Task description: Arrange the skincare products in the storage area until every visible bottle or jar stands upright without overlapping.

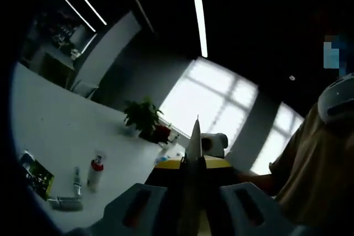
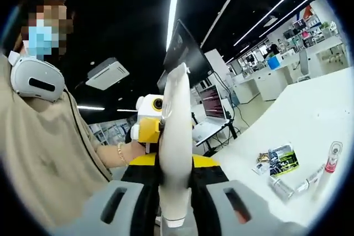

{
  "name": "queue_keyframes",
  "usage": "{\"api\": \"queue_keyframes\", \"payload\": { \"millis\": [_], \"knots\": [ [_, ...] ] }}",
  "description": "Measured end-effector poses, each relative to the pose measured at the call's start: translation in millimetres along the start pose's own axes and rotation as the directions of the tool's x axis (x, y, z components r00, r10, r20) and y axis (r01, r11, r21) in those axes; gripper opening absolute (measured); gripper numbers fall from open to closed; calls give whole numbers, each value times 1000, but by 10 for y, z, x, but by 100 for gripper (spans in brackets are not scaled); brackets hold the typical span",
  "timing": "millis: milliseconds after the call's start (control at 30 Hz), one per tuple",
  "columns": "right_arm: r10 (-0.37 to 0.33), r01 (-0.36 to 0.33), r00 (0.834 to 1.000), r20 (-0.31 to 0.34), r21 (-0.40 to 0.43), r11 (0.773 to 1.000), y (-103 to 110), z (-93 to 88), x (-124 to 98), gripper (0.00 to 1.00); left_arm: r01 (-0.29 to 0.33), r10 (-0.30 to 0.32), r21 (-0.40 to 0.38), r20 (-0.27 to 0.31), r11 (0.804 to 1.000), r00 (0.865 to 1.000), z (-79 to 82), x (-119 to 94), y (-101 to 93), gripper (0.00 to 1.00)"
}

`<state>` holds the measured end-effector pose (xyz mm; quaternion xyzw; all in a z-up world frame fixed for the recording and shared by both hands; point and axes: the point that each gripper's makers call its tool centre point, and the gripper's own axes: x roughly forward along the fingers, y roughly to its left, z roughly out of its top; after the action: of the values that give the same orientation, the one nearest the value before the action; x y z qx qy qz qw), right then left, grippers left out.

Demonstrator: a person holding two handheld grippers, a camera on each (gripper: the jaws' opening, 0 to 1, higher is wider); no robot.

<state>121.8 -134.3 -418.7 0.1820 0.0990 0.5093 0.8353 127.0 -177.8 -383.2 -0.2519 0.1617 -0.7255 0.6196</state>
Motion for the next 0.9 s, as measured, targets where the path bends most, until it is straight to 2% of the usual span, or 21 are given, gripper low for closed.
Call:
{"api": "queue_keyframes", "payload": {
  "millis": [267,400,467,567,633,767,867,900],
  "knots": [
    [2,-5,995,-97,-36,999,9,-164,8,14,-19,21,35,-36,999,999,-91,-49,6,11],
    [1,-11,988,-155,-65,998,-5,-242,29,14,-38,43,90,-59,995,997,-139,-87,22,12],
    [-2,-14,980,-201,-79,997,-28,-295,40,14,-55,63,113,-73,992,995,-173,-105,48,13],
    [-36,-8,956,-290,-149,989,-113,-421,45,14,-89,107,161,-107,983,989,-263,-138,116,15],
    [-36,-15,948,-317,-159,987,-115,-479,60,14,-107,134,185,-134,977,982,-331,-151,141,16],
    [-17,-35,949,-316,-159,987,-44,-481,91,14,-103,132,206,-136,973,982,-296,-113,71,16],
    [12,-40,977,-212,-129,991,46,-214,81,14,-81,105,208,-107,975,989,-72,-8,-39,14],
    [13,-38,981,-192,-127,991,56,-151,67,14,-71,93,211,-96,975,991,-14,23,-71,14]
  ]
}}
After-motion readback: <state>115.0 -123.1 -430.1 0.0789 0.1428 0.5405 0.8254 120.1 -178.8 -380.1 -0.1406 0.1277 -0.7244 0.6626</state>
